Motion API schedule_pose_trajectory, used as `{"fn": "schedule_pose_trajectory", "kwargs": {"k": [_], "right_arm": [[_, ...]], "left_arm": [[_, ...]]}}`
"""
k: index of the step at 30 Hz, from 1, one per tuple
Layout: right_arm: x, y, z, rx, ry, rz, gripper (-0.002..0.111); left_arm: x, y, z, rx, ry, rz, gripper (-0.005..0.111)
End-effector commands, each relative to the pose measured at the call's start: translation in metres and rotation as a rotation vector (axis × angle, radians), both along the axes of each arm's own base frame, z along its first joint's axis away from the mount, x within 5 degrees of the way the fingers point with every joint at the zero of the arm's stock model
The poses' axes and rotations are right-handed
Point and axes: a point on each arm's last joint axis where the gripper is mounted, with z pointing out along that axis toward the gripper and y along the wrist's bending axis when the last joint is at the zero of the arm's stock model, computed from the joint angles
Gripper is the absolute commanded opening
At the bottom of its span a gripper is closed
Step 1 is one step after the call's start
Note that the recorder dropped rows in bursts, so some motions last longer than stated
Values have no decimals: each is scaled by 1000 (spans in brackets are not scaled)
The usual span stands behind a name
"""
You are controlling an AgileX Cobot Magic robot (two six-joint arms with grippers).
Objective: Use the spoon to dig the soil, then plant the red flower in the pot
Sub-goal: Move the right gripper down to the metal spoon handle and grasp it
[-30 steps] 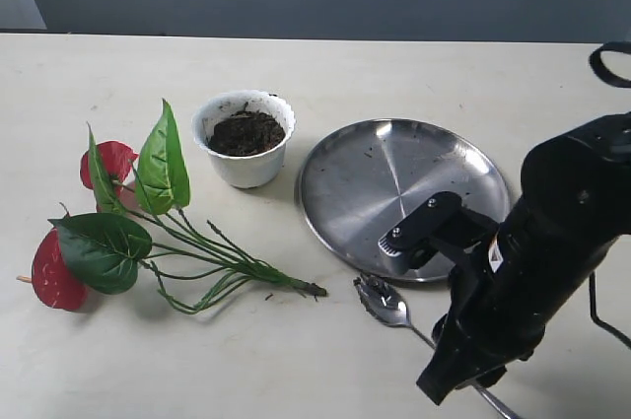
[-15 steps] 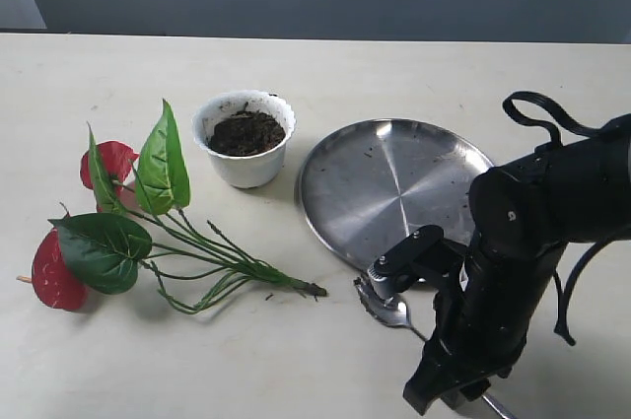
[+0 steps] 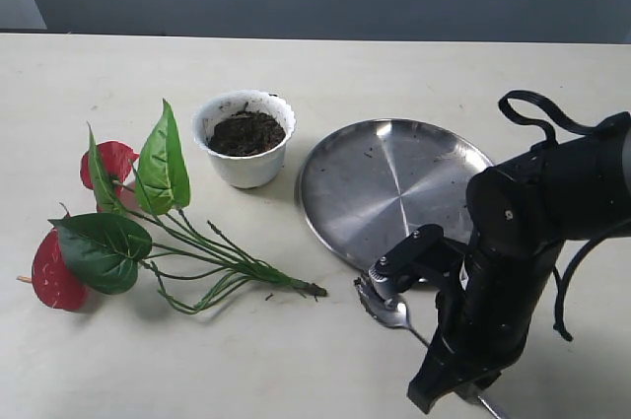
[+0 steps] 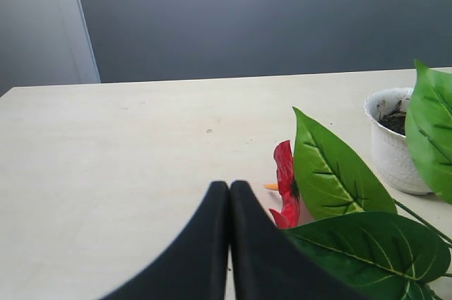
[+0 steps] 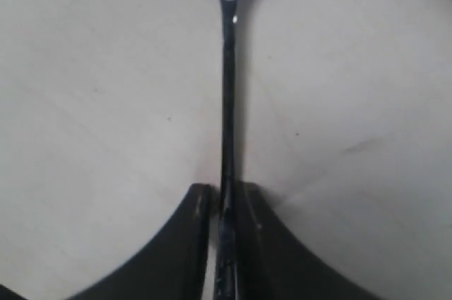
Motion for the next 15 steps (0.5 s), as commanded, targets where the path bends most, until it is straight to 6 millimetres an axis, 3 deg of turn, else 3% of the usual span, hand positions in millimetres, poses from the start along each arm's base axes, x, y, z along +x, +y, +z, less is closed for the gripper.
{"fn": "schedule_pose_trajectory", "kwargs": {"k": [1, 4, 15], "right_arm": [[-4, -2, -8, -23, 30, 0, 6], [-4, -2, -8, -28, 35, 12, -1], [-19, 4, 0, -50, 15, 143, -1]], "left_arm": [[0, 0, 1, -1, -5, -2, 0], [0, 0, 1, -1, -5, -2, 0], [0, 0, 1, -1, -5, -2, 0]]}}
